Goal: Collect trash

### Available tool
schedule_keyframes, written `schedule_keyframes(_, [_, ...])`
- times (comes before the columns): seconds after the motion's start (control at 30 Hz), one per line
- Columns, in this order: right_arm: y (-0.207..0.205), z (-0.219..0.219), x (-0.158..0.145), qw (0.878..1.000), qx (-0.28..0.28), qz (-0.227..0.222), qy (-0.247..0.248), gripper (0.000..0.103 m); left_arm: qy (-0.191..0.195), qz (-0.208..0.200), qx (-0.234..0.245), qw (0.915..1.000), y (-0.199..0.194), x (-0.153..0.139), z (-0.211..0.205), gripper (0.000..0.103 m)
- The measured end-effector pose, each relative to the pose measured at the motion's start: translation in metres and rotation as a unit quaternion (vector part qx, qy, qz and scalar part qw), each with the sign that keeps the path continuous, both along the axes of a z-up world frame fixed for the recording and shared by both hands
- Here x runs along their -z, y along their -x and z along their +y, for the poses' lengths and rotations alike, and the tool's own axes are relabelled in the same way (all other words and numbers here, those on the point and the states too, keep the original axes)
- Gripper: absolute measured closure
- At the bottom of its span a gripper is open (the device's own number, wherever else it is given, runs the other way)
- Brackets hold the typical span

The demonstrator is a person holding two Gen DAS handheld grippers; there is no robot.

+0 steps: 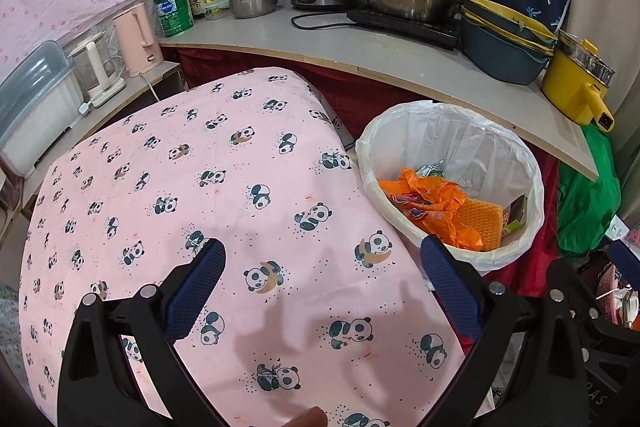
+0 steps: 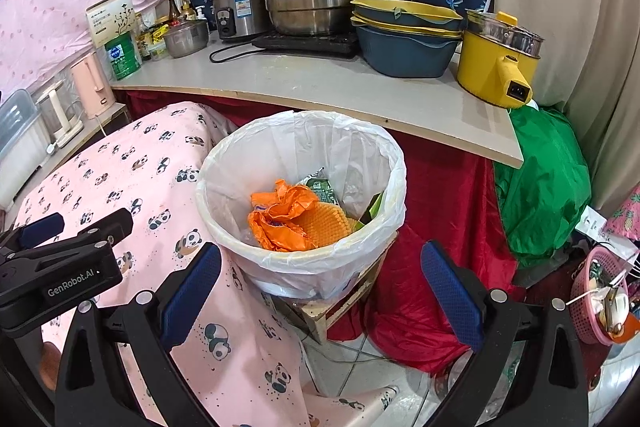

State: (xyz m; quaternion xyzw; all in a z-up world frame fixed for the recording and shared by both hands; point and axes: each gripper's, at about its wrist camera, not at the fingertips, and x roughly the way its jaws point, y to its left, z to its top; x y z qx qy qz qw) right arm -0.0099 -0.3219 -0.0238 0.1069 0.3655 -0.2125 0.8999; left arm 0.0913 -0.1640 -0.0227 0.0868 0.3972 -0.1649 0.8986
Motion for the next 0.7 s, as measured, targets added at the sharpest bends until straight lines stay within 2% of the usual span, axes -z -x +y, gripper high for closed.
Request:
schedule_keyframes(0.23, [0.0019, 0.0010, 0.0035, 1.000, -0.003, 0.006, 0.000, 0.006, 0.005, -0.007, -0.002, 1.0000, 0.0048, -0.0017, 0.0009, 0.009])
schedule_keyframes(0.7, [0.0036, -0.0003, 0.0098, 1.000, -0.003, 0.013, -0.002, 0.006, -0.012, -0.014, -0.001, 0.9998, 0.0070, 0.0023, -0.0015, 0.009])
